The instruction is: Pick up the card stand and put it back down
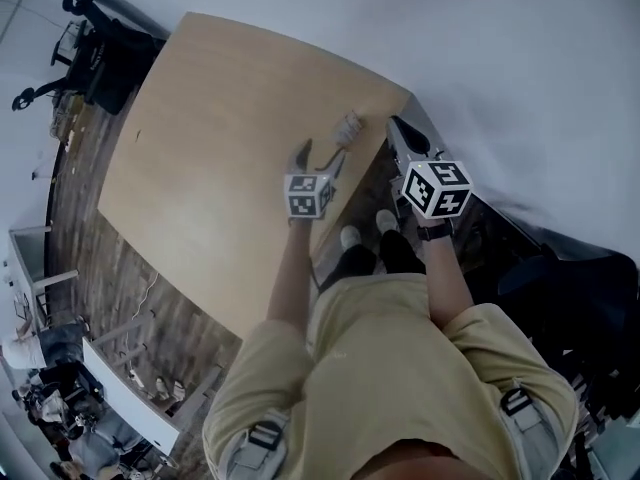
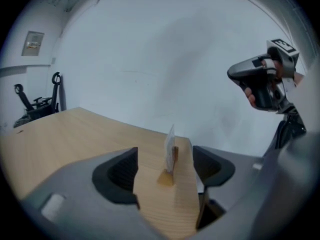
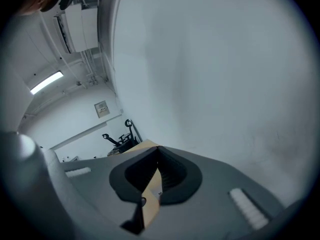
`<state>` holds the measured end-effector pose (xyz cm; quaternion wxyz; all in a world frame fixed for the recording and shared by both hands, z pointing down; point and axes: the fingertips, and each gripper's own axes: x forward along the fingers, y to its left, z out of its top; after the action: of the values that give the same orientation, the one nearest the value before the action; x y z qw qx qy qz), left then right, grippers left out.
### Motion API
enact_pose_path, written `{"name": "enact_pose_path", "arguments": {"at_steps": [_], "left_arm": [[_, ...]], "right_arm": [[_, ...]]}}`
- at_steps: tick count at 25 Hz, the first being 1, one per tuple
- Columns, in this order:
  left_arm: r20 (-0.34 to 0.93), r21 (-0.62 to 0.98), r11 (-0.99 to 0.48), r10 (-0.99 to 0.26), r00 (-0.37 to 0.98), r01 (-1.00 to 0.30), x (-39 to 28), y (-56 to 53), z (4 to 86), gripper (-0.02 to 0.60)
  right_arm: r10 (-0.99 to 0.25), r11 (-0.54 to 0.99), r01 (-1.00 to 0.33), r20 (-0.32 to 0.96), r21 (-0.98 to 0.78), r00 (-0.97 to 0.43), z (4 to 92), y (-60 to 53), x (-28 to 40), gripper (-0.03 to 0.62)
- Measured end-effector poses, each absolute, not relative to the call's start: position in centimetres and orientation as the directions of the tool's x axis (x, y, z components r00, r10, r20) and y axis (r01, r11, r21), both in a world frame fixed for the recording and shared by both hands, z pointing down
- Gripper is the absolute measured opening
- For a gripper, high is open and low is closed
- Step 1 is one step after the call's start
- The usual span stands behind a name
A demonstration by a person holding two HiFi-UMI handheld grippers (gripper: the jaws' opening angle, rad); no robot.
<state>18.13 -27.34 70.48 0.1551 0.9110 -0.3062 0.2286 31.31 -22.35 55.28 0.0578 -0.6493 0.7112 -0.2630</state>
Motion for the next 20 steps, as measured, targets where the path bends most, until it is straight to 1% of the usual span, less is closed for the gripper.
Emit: {"name": "enact_pose_path", "arguments": {"at_steps": [1,3,5,10,11,14,16,19,20], "left_arm": [[0.486,0.138,-0.749,-0.519,0.703,-0.649,17.4,-27.6,69.0,0.347],[0.426,0.122,-0.716,-0.588,0.688,-0.688,16.0,-28.2,65.7,0.284],[0.366,0.107,-0.68,-0.651,0.664,-0.725,14.5,-28.6,62.6,0.258],[0.228,0.093,-0.586,-0.775,0.59,-0.805,10.0,-27.8,53.4,0.238],[0.201,0.084,-0.56,-0.801,0.564,-0.824,8.7,-27.6,51.4,0.232],[0.147,0.036,-0.454,-0.879,0.454,-0.89,4.7,-27.6,47.5,0.186],[0.138,-0.011,-0.372,-0.92,0.367,-0.928,2.2,-26.7,46.1,0.141],[0.113,-0.07,-0.255,-0.963,0.246,-0.964,-1.6,-24.0,43.8,0.131],[0.098,-0.083,-0.214,-0.974,0.206,-0.973,-2.9,-23.1,43.0,0.112]], "right_arm": [[-0.955,0.042,-0.894,0.244,-0.446,-0.167,54.4,-22.9,30.8,0.003],[-0.955,0.097,-0.894,0.212,-0.438,-0.207,52.6,-24.1,29.6,0.003],[-0.95,0.155,-0.891,0.184,-0.427,-0.253,51.2,-25.0,28.1,0.003],[-0.912,0.32,-0.864,0.122,-0.389,-0.392,46.4,-25.9,22.8,0.003],[-0.898,0.36,-0.851,0.105,-0.382,-0.428,45.2,-26.1,21.4,0.003],[-0.845,0.48,-0.802,0.059,-0.357,-0.532,42.2,-27.1,16.9,0.003],[-0.801,0.551,-0.761,0.039,-0.342,-0.597,40.9,-26.8,14.0,0.003],[-0.727,0.642,-0.692,0.023,-0.329,-0.686,39.2,-25.0,9.7,0.003],[-0.701,0.669,-0.668,0.022,-0.326,-0.713,39.0,-24.5,8.2,0.003]]}}
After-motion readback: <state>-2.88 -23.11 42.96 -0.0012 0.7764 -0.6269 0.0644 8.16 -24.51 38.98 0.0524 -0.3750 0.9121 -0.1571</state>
